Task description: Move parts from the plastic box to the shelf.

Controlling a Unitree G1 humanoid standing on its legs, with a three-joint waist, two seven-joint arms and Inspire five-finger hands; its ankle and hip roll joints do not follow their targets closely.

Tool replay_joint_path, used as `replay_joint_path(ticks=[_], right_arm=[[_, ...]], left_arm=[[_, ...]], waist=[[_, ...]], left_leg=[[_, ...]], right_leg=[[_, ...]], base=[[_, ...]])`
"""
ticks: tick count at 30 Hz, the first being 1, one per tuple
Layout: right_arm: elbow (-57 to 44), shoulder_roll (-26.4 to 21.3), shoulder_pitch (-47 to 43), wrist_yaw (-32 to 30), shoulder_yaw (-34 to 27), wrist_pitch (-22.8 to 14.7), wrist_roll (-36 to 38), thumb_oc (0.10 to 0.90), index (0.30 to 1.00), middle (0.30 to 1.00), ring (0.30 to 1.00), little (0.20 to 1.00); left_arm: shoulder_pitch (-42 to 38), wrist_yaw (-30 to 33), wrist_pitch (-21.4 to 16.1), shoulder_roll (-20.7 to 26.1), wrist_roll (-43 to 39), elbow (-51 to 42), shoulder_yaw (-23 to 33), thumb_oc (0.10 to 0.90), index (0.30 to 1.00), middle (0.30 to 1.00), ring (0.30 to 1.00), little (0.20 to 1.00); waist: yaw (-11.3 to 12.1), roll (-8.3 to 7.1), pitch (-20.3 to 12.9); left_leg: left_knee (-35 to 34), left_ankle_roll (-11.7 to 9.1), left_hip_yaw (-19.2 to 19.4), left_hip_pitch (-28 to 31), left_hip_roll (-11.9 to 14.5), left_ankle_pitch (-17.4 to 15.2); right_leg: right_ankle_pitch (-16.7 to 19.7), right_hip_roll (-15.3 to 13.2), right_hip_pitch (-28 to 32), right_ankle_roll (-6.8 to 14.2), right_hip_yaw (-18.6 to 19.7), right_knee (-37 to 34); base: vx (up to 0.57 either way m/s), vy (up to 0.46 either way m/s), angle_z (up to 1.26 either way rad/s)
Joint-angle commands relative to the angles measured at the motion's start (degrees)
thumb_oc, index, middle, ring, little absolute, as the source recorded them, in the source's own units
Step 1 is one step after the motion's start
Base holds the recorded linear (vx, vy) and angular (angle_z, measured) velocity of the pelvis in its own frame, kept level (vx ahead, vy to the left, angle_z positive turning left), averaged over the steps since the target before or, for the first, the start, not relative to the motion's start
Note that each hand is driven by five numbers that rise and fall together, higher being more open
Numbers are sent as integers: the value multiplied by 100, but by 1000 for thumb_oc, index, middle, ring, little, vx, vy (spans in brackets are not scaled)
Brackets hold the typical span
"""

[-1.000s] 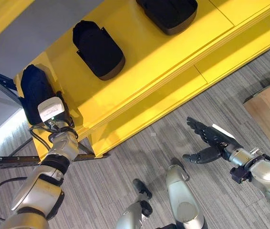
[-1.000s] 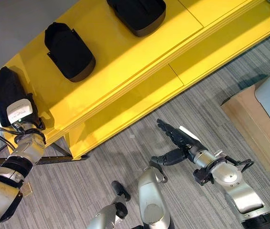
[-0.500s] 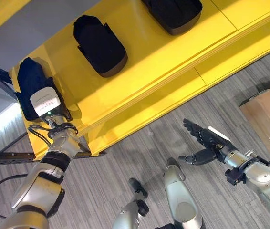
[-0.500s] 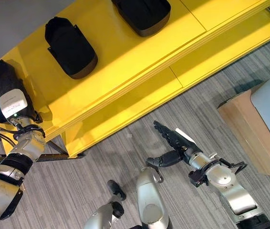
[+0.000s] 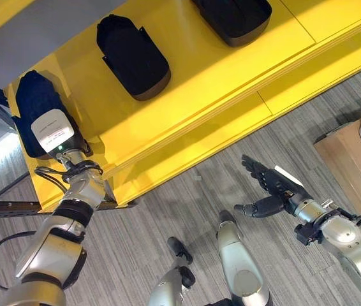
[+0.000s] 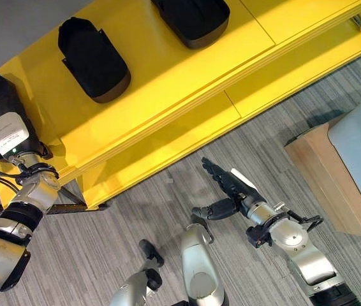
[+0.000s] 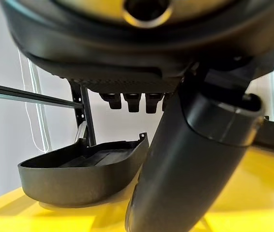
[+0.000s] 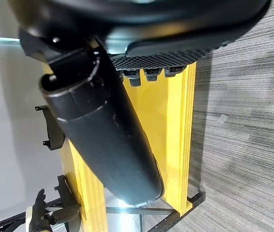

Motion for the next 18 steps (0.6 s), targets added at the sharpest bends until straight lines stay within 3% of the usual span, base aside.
replay_joint_path(ticks=[1, 7, 18], right_arm=[[-247, 341, -370, -50, 52, -690, 164, 900, 1000, 1000, 1000, 1000], [-213, 400, -301, -114, 108, -812, 148, 900, 1000, 1000, 1000, 1000], [-161, 488, -200, -231, 187, -1006, 137, 900, 1000, 1000, 1000, 1000]], left_arm=[[-648, 800, -868, 414, 84, -280, 325, 900, 1000, 1000, 1000, 1000], [-593, 1259, -1484, 417, 309, -443, 486, 900, 1000, 1000, 1000, 1000], [-541, 1684, -2032, 430, 427, -849, 572, 900, 1000, 1000, 1000, 1000]], waist=[[-101, -387, -244], [-63, -430, -236], [17, -488, -221]], left_leg=[[684, 67, -434, -30, 172, -769], [703, 72, -448, -72, 189, -782], [730, 86, -510, -163, 207, -786]], right_leg=[[308, -141, 218, 62, -284, -735], [315, -121, 214, 58, -274, -745], [330, -89, 206, 50, -275, -778]], base=[[-8, -32, 1], [-9, -23, -1], [-6, -12, 0]])
